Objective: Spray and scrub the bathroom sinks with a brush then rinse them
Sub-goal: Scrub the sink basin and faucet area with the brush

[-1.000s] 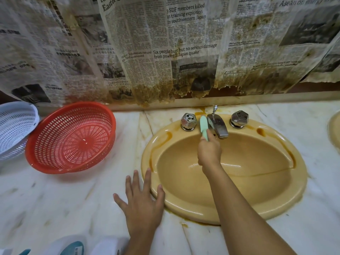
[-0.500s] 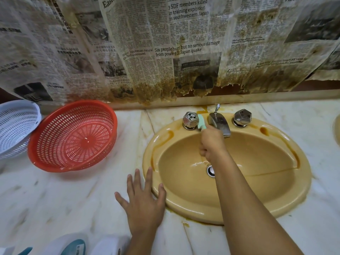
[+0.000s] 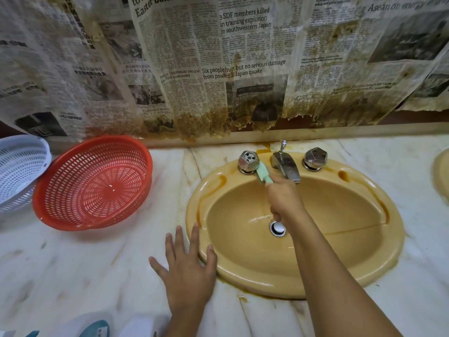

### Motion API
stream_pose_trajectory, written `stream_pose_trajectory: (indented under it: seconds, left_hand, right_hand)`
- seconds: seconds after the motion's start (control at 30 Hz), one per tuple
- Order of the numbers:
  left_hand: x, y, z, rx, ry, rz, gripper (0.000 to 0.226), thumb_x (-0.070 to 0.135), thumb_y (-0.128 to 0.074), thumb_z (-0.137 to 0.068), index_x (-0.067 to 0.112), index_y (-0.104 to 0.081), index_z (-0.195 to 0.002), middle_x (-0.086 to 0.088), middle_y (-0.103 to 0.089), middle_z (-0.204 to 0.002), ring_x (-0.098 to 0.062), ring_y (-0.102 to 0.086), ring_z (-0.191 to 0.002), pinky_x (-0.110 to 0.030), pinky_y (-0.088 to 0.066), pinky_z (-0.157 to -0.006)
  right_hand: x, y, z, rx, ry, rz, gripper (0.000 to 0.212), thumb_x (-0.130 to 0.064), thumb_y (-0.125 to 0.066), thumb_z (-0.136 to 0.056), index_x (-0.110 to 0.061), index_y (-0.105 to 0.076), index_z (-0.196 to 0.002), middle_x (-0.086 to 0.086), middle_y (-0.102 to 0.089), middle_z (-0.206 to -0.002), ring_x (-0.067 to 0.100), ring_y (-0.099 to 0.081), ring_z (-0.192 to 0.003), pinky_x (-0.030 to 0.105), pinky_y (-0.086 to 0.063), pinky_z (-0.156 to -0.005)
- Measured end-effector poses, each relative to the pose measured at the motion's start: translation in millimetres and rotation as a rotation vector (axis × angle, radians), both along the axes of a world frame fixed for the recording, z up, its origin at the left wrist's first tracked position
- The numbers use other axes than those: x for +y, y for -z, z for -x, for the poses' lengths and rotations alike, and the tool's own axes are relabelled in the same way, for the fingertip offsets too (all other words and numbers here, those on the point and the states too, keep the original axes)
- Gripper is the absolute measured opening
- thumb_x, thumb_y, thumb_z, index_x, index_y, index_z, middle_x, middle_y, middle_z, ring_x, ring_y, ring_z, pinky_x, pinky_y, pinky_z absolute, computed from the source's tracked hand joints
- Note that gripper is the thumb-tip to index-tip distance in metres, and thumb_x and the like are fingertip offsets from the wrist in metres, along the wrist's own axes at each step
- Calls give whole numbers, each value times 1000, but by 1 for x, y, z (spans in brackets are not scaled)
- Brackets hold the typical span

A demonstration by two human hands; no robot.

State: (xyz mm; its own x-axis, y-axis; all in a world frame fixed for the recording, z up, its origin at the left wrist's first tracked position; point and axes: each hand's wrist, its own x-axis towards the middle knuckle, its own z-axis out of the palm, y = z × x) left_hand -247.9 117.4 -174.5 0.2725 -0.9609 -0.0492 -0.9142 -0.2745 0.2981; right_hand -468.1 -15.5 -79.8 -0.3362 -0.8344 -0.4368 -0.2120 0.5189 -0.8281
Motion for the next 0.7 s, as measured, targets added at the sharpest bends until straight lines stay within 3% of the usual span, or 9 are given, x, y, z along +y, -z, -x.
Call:
stream_pose_trajectory:
  seconds: [0.13,0.37,0.47,0.53,0.7]
  left_hand:
    - [-1,1,1,-10,3,-11,68,65,-22,-95,47,-22,-161,3,-22,-170,-22,-10,-159,-71,-2,-118]
    - [0,-2,-1,7,-2,-10,70,67,-18,-93,49,-18,-161,5,-17,-172,-20,-5,-159,-69,0,-119]
    - [0,-3,-1,8,-2,-11,70,67,-16,-93,49,-16,-161,6,-14,-172,-19,-2,-159,-68,2,-119]
    - [0,-2,-2,13,1,-9,70,68,-17,-93,50,-16,-161,6,-15,-172,-18,-2,-159,-68,2,-119]
    - [1,1,-4,17,4,5,69,69,-19,-94,50,-19,-160,6,-18,-171,-18,-5,-159,-68,2,-119]
  right_hand:
    - [3,8,-1,8,15,-20,51,-19,-44,-95,-37,-57,-141,4,-54,-89,23,-44,-54,19,-30,-36]
    - [-22,2,-7,54,-13,-20,64,-14,-39,-89,-34,-49,-149,4,-58,-106,25,-51,-64,20,-35,-36]
    - [-9,7,-7,167,-48,12,61,-15,-41,-89,-29,-52,-148,9,-65,-116,32,-60,-88,32,-49,-60]
    - [-10,7,-10,290,-30,13,56,-14,-42,-94,-23,-50,-148,15,-64,-124,37,-60,-106,36,-46,-74]
    - [-42,-3,-27,412,-30,-19,53,-10,-44,-97,-17,-44,-150,19,-60,-130,37,-56,-118,35,-41,-79]
